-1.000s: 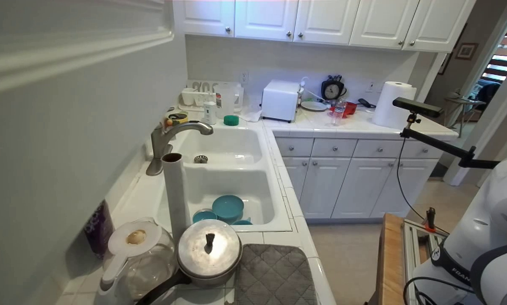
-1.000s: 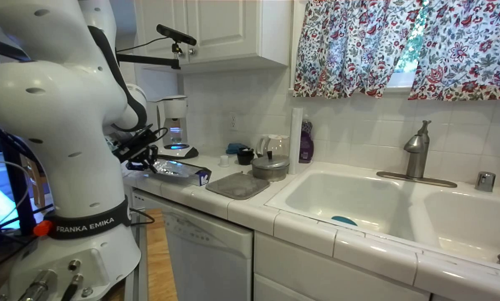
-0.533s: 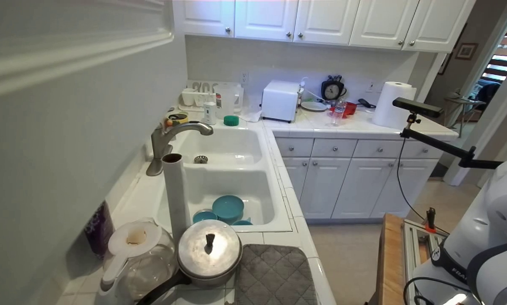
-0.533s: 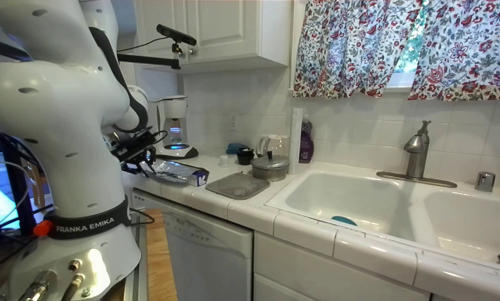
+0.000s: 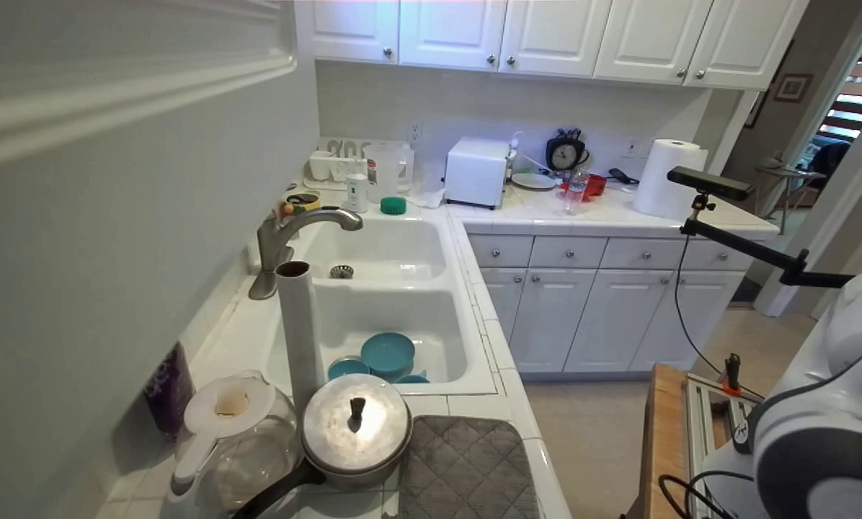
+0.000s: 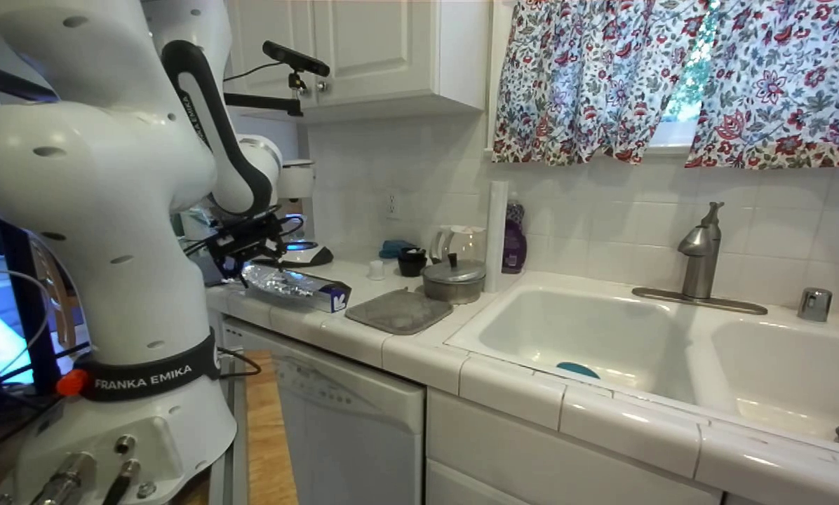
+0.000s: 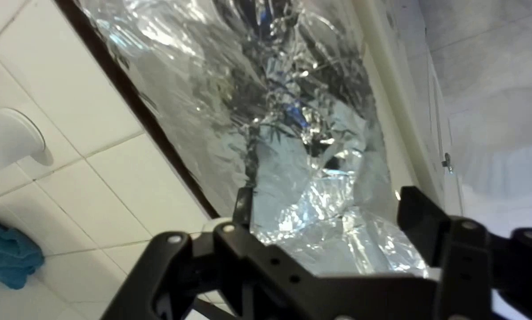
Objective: Pull out the tin foil
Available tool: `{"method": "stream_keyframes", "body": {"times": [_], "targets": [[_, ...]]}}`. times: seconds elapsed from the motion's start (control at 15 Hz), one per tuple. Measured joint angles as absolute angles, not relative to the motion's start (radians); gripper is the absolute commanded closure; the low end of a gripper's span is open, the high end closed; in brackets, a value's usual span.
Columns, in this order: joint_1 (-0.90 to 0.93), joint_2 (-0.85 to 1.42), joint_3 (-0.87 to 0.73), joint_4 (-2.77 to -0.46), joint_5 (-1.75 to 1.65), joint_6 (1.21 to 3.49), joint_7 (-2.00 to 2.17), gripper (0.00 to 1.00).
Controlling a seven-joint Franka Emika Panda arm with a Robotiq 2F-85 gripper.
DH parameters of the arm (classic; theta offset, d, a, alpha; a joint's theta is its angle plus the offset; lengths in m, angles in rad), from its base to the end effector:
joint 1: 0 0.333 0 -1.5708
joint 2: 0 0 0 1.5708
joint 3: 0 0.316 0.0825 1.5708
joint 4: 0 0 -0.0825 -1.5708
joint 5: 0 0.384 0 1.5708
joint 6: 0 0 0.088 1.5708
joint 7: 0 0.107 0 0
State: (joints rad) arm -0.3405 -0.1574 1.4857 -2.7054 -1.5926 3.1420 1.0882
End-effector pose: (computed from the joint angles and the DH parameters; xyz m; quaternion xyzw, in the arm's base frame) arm 0.0844 0.3617 0.2303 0.6471 0.7253 0.2349 0.0024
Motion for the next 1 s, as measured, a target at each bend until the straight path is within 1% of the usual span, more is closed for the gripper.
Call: {"method": "stream_keyframes", "body": {"times": [0.4, 0.67, 0.8, 1.0], "targets": [[-0.361, -0.148, 1.241, -2.743, -1.569, 3.38, 1.098, 0.0], [-0.42, -0.151, 1.163, -2.745, -1.72, 3.491, 1.342, 0.0], [-0.463, -0.171, 1.139, -2.745, -1.804, 3.613, 1.472, 0.0], [-0.453, -0.264, 1.047, -2.74, -1.883, 3.845, 1.628, 0.0]]}}
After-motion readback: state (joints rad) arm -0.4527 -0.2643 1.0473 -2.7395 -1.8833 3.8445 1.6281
